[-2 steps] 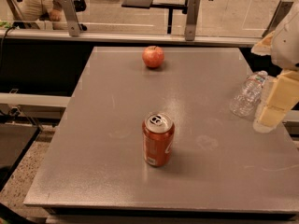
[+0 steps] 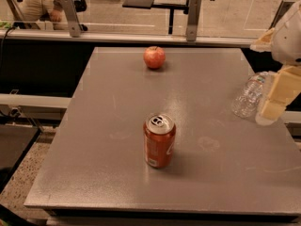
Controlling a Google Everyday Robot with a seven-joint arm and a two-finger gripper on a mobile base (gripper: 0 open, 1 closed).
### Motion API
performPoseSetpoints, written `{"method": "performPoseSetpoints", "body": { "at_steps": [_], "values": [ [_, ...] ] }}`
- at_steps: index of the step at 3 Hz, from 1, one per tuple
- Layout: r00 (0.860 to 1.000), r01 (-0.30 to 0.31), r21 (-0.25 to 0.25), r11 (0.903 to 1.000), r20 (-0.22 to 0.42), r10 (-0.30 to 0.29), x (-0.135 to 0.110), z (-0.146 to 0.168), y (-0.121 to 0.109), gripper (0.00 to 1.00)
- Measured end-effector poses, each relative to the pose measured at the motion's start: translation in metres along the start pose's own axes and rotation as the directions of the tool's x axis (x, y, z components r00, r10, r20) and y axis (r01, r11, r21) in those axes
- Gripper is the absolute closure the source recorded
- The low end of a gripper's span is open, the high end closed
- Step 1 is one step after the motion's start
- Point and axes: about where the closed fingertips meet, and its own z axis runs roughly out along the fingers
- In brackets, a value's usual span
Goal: Move water bottle near coke can
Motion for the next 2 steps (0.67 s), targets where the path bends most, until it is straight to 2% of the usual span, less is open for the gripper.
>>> {"method": "performPoseSetpoints", "body": {
  "at_steps": [1, 2],
  "values": [
    [0.996, 0.089, -0.006, 0.996, 0.011, -0.089, 0.014, 0.02, -0.024, 0.0],
    [0.974, 0.227, -0.023, 0.9736, 0.018, -0.227, 0.031, 0.039, -0.046, 0.0]
  ]
}}
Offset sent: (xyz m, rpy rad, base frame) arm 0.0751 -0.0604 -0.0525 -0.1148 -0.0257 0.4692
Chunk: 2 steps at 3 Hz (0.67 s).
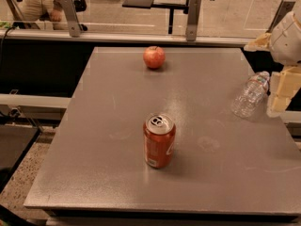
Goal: Move water bottle near coke can
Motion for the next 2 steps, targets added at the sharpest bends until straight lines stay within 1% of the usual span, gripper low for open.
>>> {"method": "performPoseSetpoints", "body": {
  "at_steps": [1, 2],
  "values": [
    [0.989, 0.147, -0.043, 0.9881, 0.029, -0.146, 0.015, 0.019, -0.017, 0.0],
    [0.95, 0.313, -0.091, 0.9454, 0.042, -0.31, 0.029, 0.043, -0.033, 0.0]
  ]
}}
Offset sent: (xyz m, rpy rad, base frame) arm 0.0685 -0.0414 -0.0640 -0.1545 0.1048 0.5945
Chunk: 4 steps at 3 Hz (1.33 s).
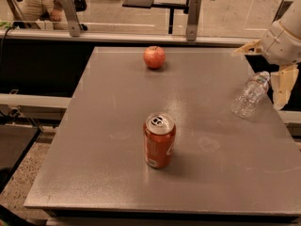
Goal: Move water bottle near coke can
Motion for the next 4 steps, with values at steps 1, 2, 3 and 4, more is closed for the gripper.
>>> {"method": "performPoseSetpoints", "body": {
  "at_steps": [1, 2, 3, 4],
  "values": [
    [0.99, 0.135, -0.06, 0.989, -0.025, -0.137, 0.021, 0.021, -0.008, 0.0],
    [0.978, 0.199, -0.098, 0.9751, -0.044, -0.204, 0.038, 0.035, -0.012, 0.0],
    [0.969, 0.228, -0.124, 0.9657, -0.066, -0.237, 0.046, 0.044, -0.014, 0.15],
    [0.963, 0.244, -0.145, 0.9589, -0.078, -0.257, 0.048, 0.048, -0.013, 0.4]
  ]
}}
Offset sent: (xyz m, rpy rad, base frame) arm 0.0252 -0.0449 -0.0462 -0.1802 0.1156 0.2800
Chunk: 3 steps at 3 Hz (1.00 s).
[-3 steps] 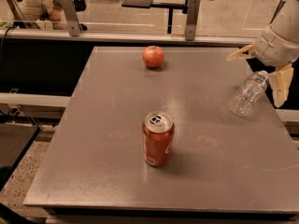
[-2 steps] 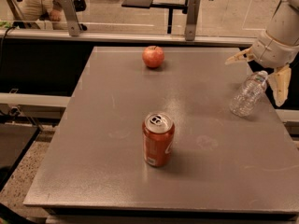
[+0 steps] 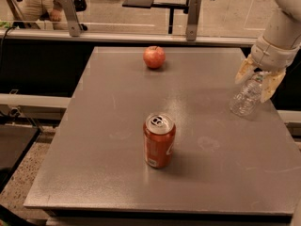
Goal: Move water bottle near coke can
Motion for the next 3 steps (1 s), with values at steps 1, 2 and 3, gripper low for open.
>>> {"method": "performPoseSetpoints", "body": {
  "at_steps": [1, 2, 3],
  "values": [
    [1.0, 0.0, -0.005, 1.0, -0.003, 0.0, -0.004, -0.003, -0.001, 0.62],
    [1.0, -0.017, 0.011, 0.9998, -0.009, 0.017, -0.019, -0.012, -0.005, 0.85],
    [0.999, -0.051, 0.033, 0.9982, -0.008, 0.051, -0.047, -0.023, -0.006, 1.0]
  ]
}}
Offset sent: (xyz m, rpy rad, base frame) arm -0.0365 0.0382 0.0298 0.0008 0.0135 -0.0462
